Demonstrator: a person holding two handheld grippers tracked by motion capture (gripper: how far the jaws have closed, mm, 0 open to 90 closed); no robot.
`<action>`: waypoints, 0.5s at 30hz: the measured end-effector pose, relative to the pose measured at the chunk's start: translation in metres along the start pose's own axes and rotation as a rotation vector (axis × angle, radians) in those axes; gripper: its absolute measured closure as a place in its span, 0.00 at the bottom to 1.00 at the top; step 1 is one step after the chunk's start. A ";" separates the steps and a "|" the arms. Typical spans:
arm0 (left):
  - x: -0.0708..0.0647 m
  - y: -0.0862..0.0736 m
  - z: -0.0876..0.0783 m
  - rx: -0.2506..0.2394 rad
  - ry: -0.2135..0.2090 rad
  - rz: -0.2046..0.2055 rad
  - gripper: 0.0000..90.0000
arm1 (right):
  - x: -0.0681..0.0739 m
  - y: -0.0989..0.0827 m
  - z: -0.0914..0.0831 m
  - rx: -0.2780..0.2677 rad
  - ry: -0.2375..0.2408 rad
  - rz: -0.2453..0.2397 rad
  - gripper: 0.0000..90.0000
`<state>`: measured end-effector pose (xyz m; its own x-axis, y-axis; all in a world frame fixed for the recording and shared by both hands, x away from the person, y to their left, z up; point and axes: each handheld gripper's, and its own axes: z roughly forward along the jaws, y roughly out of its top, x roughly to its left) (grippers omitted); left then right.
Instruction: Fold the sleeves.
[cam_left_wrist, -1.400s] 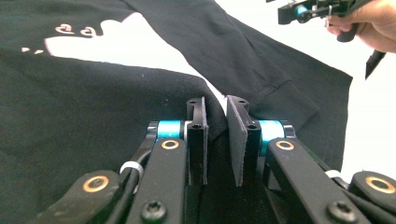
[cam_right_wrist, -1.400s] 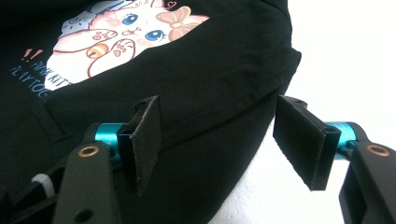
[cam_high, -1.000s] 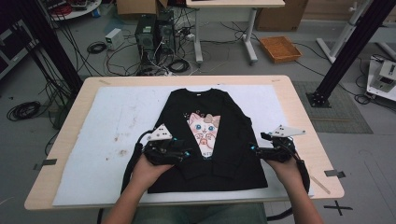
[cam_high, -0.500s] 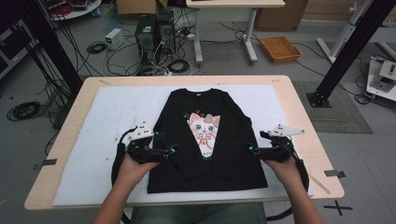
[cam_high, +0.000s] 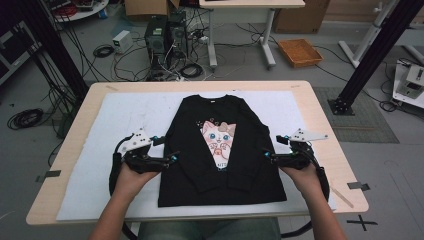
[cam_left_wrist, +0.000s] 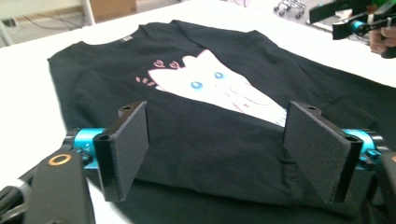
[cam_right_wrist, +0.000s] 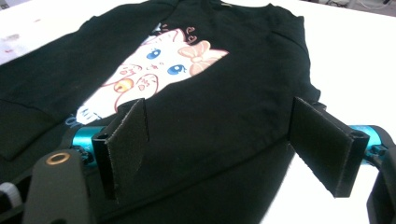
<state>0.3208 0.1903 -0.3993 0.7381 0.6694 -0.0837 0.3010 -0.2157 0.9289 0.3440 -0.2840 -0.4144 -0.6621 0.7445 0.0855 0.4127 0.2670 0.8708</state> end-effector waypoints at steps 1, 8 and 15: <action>0.002 0.000 -0.002 -0.010 0.005 -0.002 0.23 | 0.000 0.001 0.000 -0.002 0.001 -0.004 0.23; 0.018 -0.001 -0.012 -0.027 0.057 -0.029 0.22 | 0.004 0.006 0.001 -0.018 0.004 -0.019 0.23; 0.018 -0.002 -0.010 -0.021 0.053 -0.032 0.22 | 0.001 0.006 0.000 -0.023 -0.006 -0.004 0.23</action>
<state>0.3279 0.2100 -0.3989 0.6948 0.7129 -0.0948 0.3112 -0.1792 0.9333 0.3456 -0.2813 -0.4094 -0.6600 0.7471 0.0791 0.3952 0.2557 0.8823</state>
